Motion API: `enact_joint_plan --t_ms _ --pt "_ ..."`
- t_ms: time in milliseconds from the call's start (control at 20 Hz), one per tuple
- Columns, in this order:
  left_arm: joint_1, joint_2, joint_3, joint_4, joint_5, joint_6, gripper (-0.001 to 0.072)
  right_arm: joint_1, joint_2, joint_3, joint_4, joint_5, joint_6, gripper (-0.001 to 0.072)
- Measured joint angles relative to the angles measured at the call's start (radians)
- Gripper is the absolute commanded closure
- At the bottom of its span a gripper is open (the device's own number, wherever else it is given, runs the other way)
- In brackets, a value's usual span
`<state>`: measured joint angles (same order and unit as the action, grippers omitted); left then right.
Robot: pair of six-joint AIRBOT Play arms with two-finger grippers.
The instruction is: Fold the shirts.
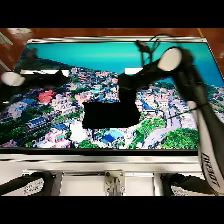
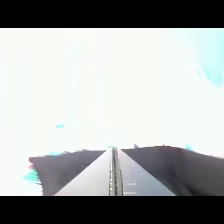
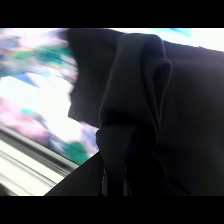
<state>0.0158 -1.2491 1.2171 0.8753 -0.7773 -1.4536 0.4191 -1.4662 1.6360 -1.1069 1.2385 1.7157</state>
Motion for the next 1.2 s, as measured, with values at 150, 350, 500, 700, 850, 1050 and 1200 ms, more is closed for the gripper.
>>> enact_joint_plan --t_ms 150,350,500,700,850,1050,1200 --pt "0.207 0.175 -0.008 0.063 -0.042 -0.016 0.0669 0.109 -0.130 0.000 0.087 -0.171 -0.006 0.0649" --pt "0.367 0.318 -0.010 0.095 -0.121 -0.026 0.0669 0.212 -0.315 0.000 0.240 -0.321 -0.002 0.0142" --pt "0.397 0.358 -0.014 0.102 -0.175 -0.028 0.0669 0.241 -0.412 0.000 0.368 -0.378 0.002 0.0052" --pt "0.399 0.375 -0.017 0.106 -0.208 -0.026 0.0669 0.203 -0.428 0.000 0.410 -0.364 0.003 0.0052" --pt "0.401 0.379 -0.018 0.108 -0.219 -0.020 0.0669 0.114 -0.361 0.000 0.273 -0.188 -0.003 0.0051" --pt "0.401 0.381 -0.018 0.109 -0.226 -0.016 0.0669 -0.044 -0.269 0.000 -0.106 0.124 -0.006 0.0049" --pt "0.401 0.381 -0.019 0.108 -0.228 -0.014 0.0668 -0.152 -0.272 -0.024 -0.174 0.213 -0.009 0.0049"
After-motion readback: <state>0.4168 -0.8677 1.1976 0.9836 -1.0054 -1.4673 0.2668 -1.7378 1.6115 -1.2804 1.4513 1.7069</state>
